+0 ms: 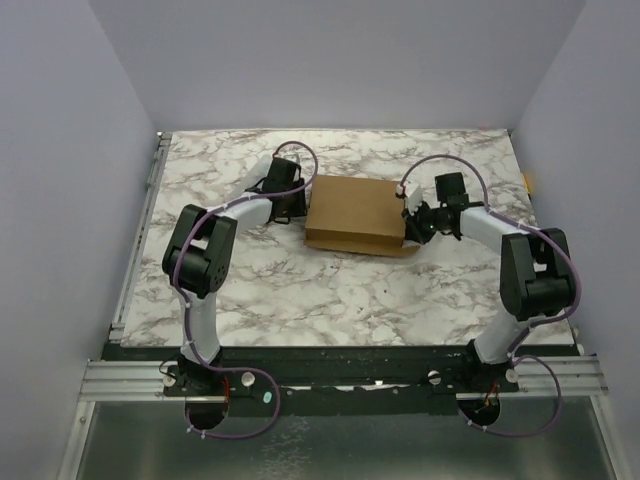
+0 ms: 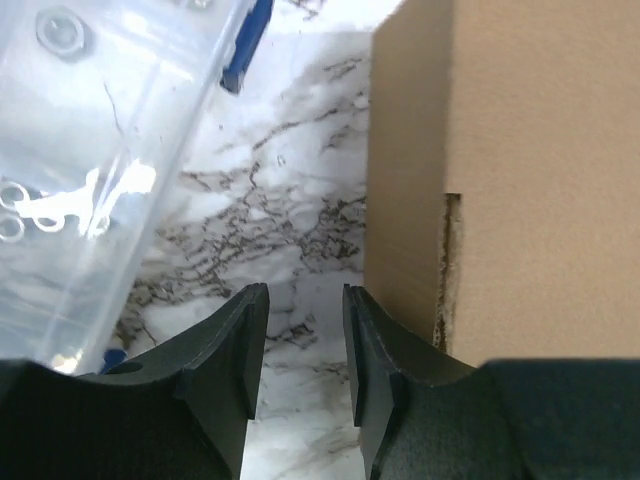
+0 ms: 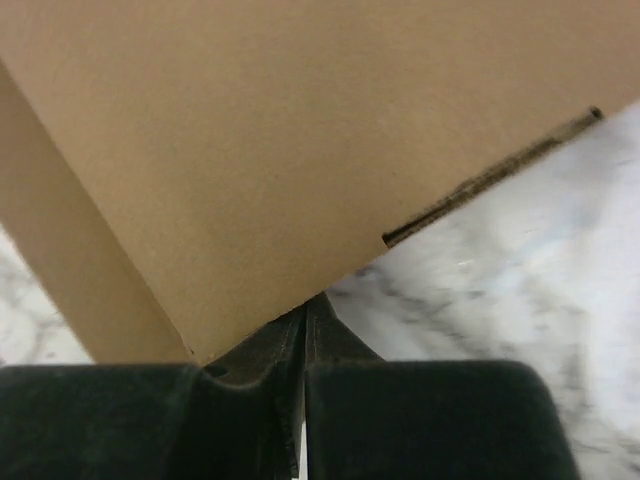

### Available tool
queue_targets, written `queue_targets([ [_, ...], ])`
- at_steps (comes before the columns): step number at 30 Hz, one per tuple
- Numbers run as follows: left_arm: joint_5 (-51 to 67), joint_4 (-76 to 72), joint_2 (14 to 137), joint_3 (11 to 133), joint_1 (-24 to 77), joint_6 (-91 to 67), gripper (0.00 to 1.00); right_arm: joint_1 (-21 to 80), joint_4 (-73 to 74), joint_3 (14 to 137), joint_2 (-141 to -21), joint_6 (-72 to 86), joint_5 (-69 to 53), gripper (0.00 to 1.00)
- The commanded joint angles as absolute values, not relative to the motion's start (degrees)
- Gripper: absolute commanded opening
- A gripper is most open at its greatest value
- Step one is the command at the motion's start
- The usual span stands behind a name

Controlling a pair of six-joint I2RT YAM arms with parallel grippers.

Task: Fold the paper box
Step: Close the paper box at the center of the board.

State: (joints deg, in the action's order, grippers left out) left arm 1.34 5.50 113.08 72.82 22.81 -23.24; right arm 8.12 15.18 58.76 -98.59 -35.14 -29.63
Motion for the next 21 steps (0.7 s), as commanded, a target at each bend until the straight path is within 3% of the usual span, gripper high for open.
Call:
queue_targets([
  [1, 5.5, 11.0, 116.2, 79.1, 23.8, -17.1, 0.44, 12.1, 21.3, 53.2, -94.9, -31.8, -36.1, 0.07],
  [9, 4.6, 15.5, 117.3, 90.0, 22.6, -12.9, 0.45, 11.5, 25.6, 45.1, -77.9, -34.3, -32.2, 0.2],
  [14, 0.5, 15.5, 109.7, 89.1, 20.7, -10.3, 0.51, 5.8, 25.7, 48.9, -75.0, -36.8, -32.1, 0.39],
  [16, 0.6, 15.4, 104.8, 85.7, 19.8, -9.2, 0.59, 2.1, 24.7, 52.3, -77.2, -37.5, -33.8, 0.47],
  [18, 3.2, 12.9, 98.6, 79.1, 18.4, -12.0, 0.69, -1.8, 23.1, 57.0, -81.4, -35.9, -37.6, 0.62],
  [21, 15.4, 4.9, 88.0, 63.8, 15.0, -22.8, 0.97, -5.0, 25.3, 68.3, -91.8, -32.4, -45.7, 0.75],
])
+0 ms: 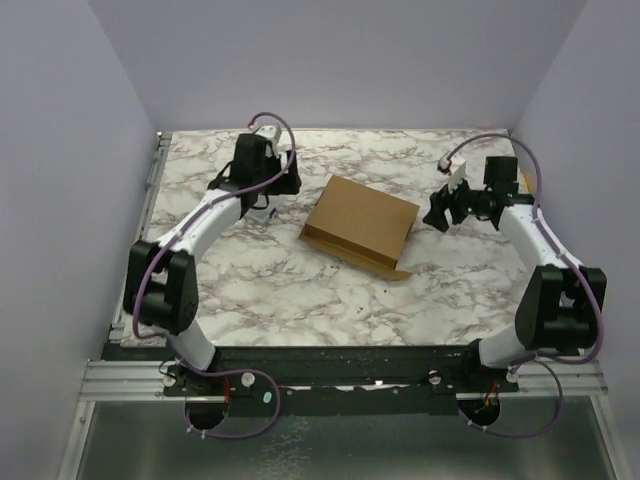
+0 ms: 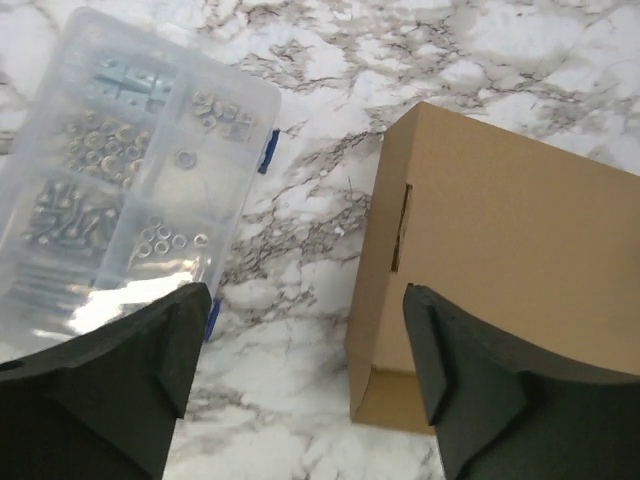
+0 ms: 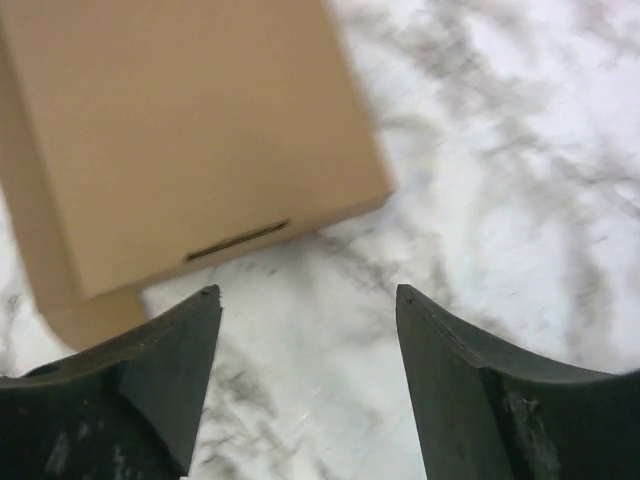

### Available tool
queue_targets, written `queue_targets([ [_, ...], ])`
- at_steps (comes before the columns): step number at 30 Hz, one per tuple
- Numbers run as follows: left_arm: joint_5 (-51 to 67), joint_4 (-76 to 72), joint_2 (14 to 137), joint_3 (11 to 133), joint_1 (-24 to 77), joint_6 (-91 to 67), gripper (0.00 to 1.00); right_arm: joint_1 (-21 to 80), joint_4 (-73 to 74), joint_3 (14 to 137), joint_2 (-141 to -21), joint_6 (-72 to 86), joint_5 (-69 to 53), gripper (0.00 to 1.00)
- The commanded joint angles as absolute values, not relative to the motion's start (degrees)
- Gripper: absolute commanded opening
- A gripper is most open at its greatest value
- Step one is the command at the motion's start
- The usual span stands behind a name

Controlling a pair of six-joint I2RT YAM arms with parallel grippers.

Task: Fold the paper box
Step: Close the paper box at the center of the board.

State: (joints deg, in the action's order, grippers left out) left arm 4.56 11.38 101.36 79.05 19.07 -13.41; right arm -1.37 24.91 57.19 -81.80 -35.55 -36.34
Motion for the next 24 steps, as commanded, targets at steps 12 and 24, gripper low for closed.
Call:
queue_targets([
  [12, 20.7, -24.2, 62.6, 17.4, 20.9, -55.1, 0.86, -5.3, 34.4, 95.8, -121.3, -23.7, -58.3, 0.88],
  [24, 15.1, -40.2, 90.7, 22.9, 28.7, -61.4, 0.55, -5.0, 31.2, 82.0, -118.9, -22.2, -61.1, 0.81],
])
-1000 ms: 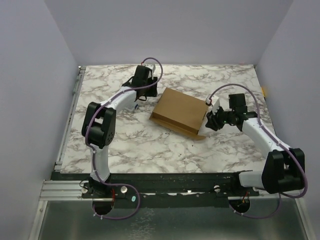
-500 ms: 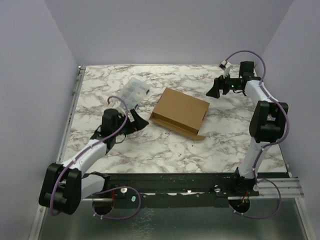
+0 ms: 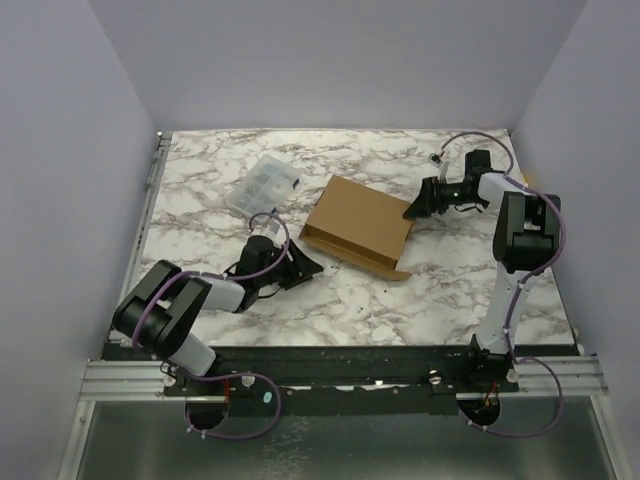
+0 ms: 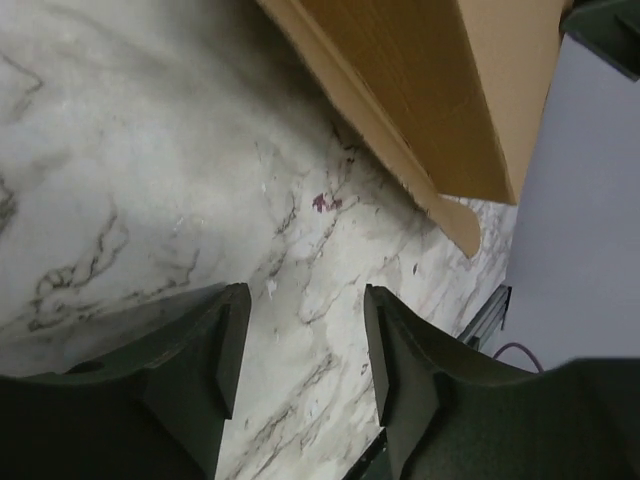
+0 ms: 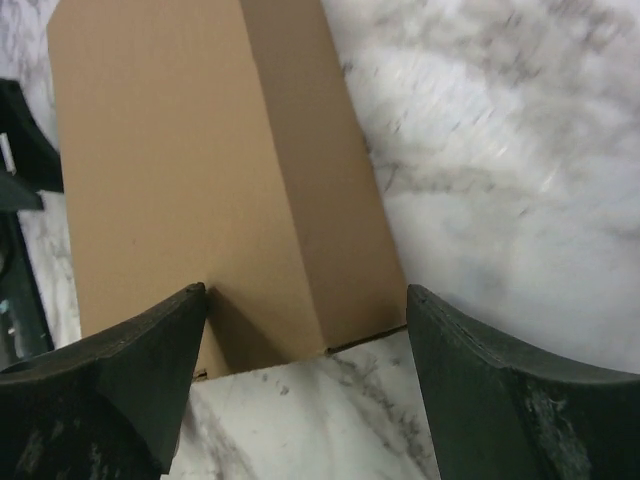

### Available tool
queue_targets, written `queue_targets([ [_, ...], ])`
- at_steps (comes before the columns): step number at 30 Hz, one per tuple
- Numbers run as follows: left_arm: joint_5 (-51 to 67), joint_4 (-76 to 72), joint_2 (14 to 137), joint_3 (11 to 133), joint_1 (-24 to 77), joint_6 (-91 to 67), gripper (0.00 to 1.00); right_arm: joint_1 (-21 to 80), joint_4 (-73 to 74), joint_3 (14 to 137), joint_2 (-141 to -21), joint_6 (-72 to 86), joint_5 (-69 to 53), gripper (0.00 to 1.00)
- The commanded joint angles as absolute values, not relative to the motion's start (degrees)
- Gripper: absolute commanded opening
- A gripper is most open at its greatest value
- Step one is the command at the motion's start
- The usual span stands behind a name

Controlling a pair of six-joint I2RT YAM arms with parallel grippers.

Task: Fold the paper box
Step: Close the paper box at the center of the board.

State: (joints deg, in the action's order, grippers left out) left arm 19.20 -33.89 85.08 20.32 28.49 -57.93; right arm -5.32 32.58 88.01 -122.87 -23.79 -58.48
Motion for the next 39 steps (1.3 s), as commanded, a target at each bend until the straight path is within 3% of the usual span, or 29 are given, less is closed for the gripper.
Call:
queue_targets([
  [1, 14.4, -40.2, 91.8, 23.5, 28.6, -61.6, 0.53, -5.1, 30.1, 80.2, -117.6, -21.7, -61.1, 0.81],
  [10, 16.6, -39.7, 100.1, 28.7, 25.0, -59.9, 0.49, -5.1, 22.7, 68.0, -108.5, -15.6, -59.4, 0.79],
  [19, 18.6, -22.9, 90.8, 31.8, 16.3, -46.8, 0.5, -3.0, 12.6, 54.4, -102.8, -2.3, -60.7, 0.76],
  [24, 20.3, -9.7, 84.0, 38.9, 15.5, -30.7, 0.54, 0.0, 13.1, 50.4, -98.0, -2.1, -60.7, 0.76],
  [25, 21.5, -8.6, 82.0, 39.6, 15.6, -28.4, 0.58, 0.0, 14.7, 51.2, -97.0, -4.0, -58.7, 0.77],
  [29, 26.1, -7.1, 72.8, 39.3, 21.9, -20.7, 0.93, -1.6, 17.8, 52.3, -90.4, -12.6, -52.8, 0.82],
  [30, 26.3, -6.9, 70.3, 38.8, 24.4, -18.1, 0.98, -1.7, 19.6, 52.8, -88.9, -16.3, -52.0, 0.82],
  [34, 23.8, -6.4, 61.2, 34.7, 31.6, -7.5, 0.99, -1.7, 29.1, 55.1, -84.4, -34.1, -58.6, 0.84],
  [39, 23.5, -4.6, 55.5, 33.4, 35.3, -2.2, 0.99, -0.1, 48.4, 58.7, -86.9, -66.3, -67.2, 0.84],
])
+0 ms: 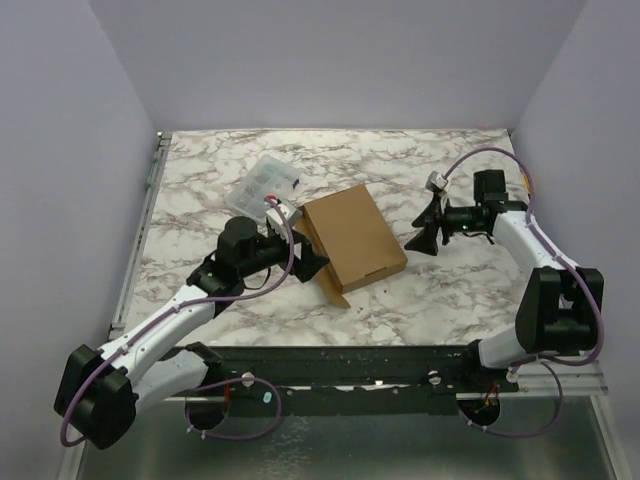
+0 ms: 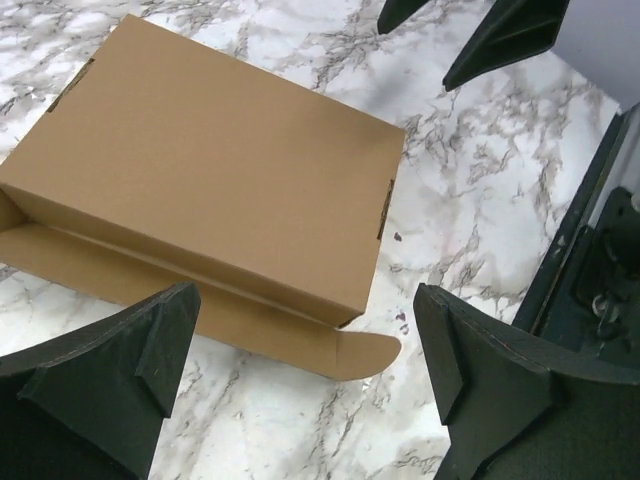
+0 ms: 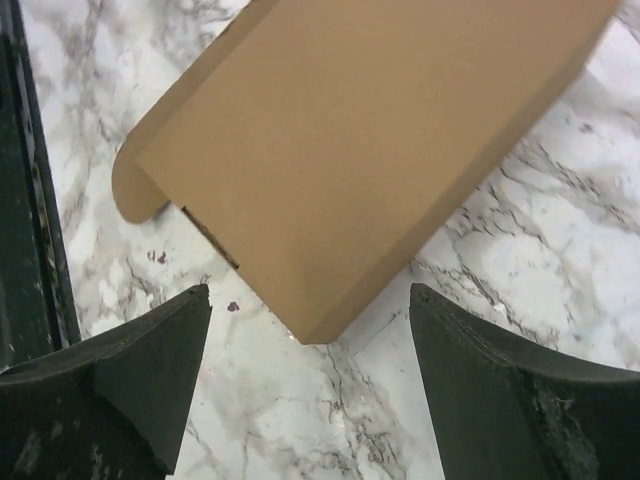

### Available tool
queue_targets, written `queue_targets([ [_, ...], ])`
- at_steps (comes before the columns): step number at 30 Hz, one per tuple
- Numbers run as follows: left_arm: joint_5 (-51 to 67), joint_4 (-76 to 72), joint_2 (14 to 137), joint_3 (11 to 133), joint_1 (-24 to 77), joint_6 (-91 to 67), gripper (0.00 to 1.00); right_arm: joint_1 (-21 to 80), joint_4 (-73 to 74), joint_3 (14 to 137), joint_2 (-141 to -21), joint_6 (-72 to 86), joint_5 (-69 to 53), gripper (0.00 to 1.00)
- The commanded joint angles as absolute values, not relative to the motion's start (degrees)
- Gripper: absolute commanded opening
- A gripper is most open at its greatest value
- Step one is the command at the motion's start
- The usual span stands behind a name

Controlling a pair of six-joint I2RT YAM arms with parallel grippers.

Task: Fold the paper box
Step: Close the paper box at the center of the board.

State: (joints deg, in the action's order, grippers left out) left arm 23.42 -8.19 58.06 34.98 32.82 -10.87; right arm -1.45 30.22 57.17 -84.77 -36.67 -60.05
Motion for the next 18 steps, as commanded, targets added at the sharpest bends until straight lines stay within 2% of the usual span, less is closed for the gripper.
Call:
queue_targets([
  [1, 21.1, -4.7, 54.1, 32.5, 37.9, -0.9, 0.99, 0.0, 49.1, 58.4, -87.1, -70.7, -67.2, 0.84],
  [7, 5.4, -5.6, 44.1, 23.4, 60.6, 21.6, 0.94, 1.9, 46.6, 57.8, -87.0, -83.6, -67.2, 0.94],
  [11, 4.4, -5.0, 46.0, 22.0, 62.8, 35.1, 0.92, 3.2, 45.5, 61.2, -89.6, -81.3, -67.8, 0.94],
  [16, 4.6, -6.8, 55.5, 23.5, 63.4, 36.0, 0.74, 4.9, 39.1, 59.1, -89.5, -75.5, -66.9, 0.94],
  [18, 4.8, -8.5, 58.2, 23.1, 63.6, 36.6, 0.7, 5.5, 37.0, 58.4, -89.6, -73.8, -65.8, 0.94],
])
